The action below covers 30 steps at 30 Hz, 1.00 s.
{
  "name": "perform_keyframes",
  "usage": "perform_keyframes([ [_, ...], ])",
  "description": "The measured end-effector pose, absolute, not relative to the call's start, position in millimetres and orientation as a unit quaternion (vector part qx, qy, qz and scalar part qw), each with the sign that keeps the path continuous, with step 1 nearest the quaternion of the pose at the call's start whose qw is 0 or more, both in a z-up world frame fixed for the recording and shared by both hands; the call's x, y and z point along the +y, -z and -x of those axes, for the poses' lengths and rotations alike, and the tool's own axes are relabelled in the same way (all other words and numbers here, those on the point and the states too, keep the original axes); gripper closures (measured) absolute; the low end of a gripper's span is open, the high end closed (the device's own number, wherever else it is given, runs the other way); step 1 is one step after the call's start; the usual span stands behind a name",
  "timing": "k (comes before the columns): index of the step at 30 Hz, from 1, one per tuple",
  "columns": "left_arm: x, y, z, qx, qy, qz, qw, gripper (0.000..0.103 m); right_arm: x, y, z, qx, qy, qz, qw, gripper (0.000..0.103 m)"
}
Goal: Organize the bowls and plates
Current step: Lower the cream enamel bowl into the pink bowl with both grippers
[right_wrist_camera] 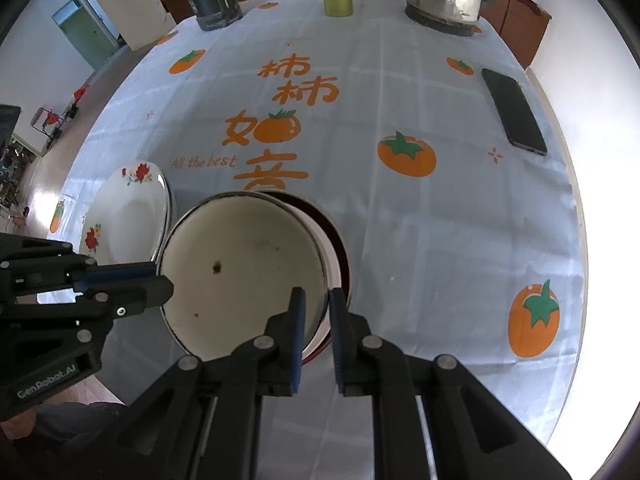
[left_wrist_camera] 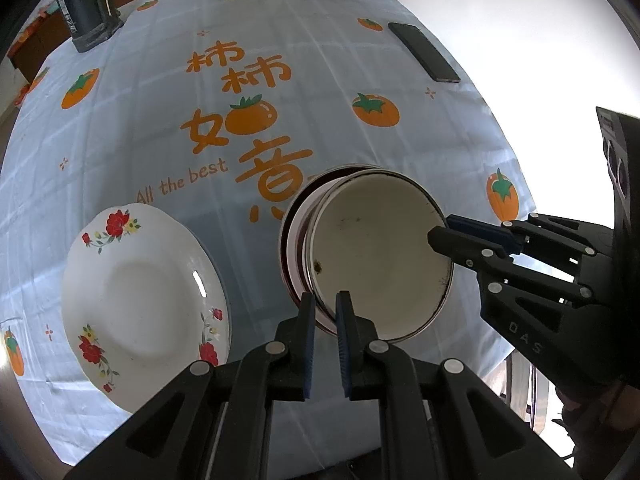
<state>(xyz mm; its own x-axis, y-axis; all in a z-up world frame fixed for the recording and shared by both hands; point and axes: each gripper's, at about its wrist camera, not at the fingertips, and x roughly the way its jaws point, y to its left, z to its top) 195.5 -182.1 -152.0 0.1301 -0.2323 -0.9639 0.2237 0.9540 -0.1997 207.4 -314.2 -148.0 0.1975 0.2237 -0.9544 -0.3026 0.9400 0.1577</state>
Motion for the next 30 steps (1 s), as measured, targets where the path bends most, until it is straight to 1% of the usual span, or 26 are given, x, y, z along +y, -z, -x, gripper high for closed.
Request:
perform_keyframes([
  [30, -184.4, 160.8, -196.6, 0.655, 0.155, 0.0, 0.739, 0.092, -312.8, 158.6, -210.4, 0.623, -0.17, 0.038, 0.763, 0.09],
])
